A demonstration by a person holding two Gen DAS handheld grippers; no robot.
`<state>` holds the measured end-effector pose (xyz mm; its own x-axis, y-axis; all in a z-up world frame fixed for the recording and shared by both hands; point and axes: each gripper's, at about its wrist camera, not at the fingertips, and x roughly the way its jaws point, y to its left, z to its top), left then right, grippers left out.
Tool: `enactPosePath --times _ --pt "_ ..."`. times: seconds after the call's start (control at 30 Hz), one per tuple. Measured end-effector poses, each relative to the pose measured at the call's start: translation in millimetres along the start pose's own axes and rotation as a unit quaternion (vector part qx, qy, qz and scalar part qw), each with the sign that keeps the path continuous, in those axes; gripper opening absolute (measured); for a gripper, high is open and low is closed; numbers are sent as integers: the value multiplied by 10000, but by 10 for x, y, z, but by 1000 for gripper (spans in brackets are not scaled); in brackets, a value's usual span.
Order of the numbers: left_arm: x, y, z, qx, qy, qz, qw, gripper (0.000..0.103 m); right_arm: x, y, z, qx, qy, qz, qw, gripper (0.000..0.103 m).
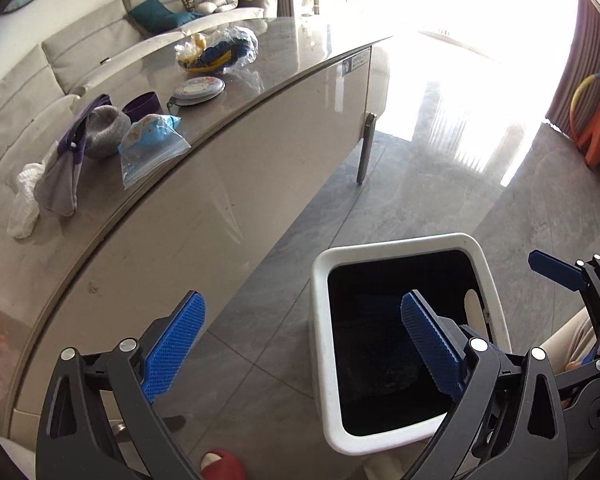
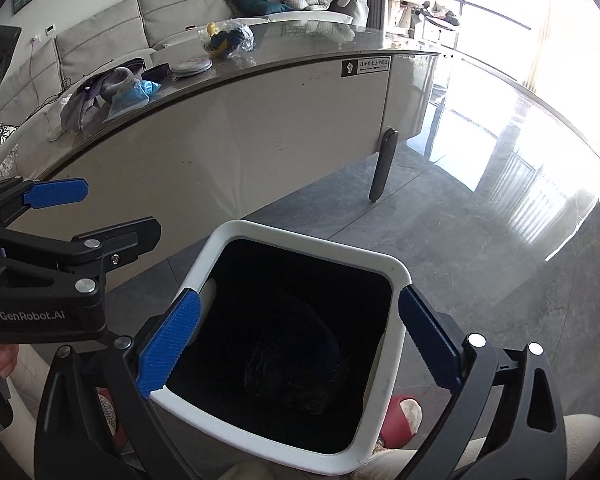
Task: Collect trash
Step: 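Open both grippers to drop the plastic and mesh bags into the bin, then return both grippers to the table and reach toward the grey pouch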
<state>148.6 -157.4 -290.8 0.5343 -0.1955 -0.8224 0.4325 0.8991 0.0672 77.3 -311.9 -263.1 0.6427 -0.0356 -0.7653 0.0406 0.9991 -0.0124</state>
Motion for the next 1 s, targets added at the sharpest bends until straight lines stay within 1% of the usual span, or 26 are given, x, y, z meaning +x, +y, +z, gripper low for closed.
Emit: enactPosePath --times 0.3,0.5,0.63,0.73,0.87,1.0 --pt "-106 148 38 -288 -158 -30 9995 97 -107 -113 83 385 -294 61 9988 99" --pt "-188 344 60 -509 -336 122 9981 97 -242 -29 204 155 -712 141 9972 99" --pt "-278 556 117 -713 -511 313 9957 97 -294 105 370 -158 -902 121 9957 99" --pt "-360 740 184 -828 -648 495 9932 97 -331 218 520 -290 -1044 233 9938 99" --pt "-433 977 308 -813 -821 842 9897 97 -321 406 744 -500 -1236 361 9904 99" --pt "-444 1200 449 -810 -927 1056 9868 97 -282 621 1014 -759 -1429 414 9859 99"
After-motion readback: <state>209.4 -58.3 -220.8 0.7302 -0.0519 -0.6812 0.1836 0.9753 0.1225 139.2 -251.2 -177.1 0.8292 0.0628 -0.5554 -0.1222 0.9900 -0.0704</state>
